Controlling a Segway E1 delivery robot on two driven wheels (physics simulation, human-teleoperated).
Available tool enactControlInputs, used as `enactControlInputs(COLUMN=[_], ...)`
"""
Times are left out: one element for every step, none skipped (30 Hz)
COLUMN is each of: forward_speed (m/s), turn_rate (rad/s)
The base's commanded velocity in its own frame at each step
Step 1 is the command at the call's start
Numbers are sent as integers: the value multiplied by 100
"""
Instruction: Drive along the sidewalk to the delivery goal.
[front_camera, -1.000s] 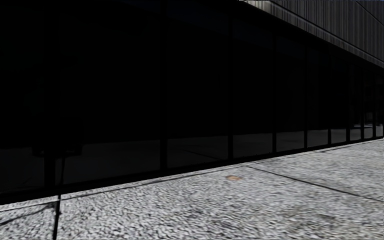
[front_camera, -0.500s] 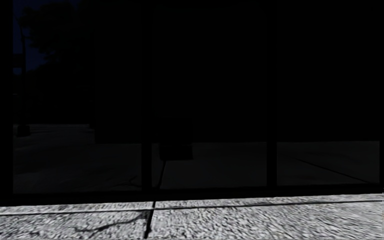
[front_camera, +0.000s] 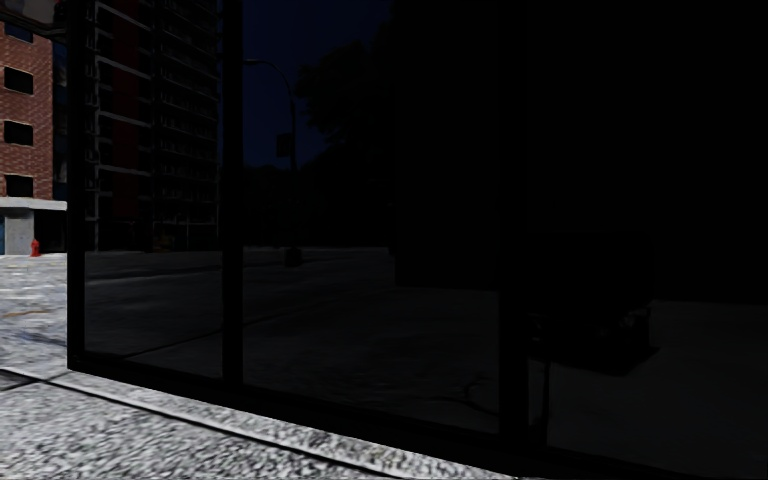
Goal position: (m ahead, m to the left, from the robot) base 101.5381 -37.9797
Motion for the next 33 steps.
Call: enactControlInputs(forward_speed=[111, 111, 111, 111, 111, 111, 111, 111, 111, 111, 111, 111, 111, 111, 111, 111, 111, 111, 111, 111, 111, 111, 111, 111, 111, 111, 111, 111, 111, 111, 111, 111, 111], turn_rate=[117, 117, 117, 117, 117, 117, 117, 117, 117, 117, 117, 117, 117, 117, 117, 117, 117, 117, 117, 117, 117, 117, 117, 117, 117, 117, 117, 117, 109, 0, 0, 0, 0])
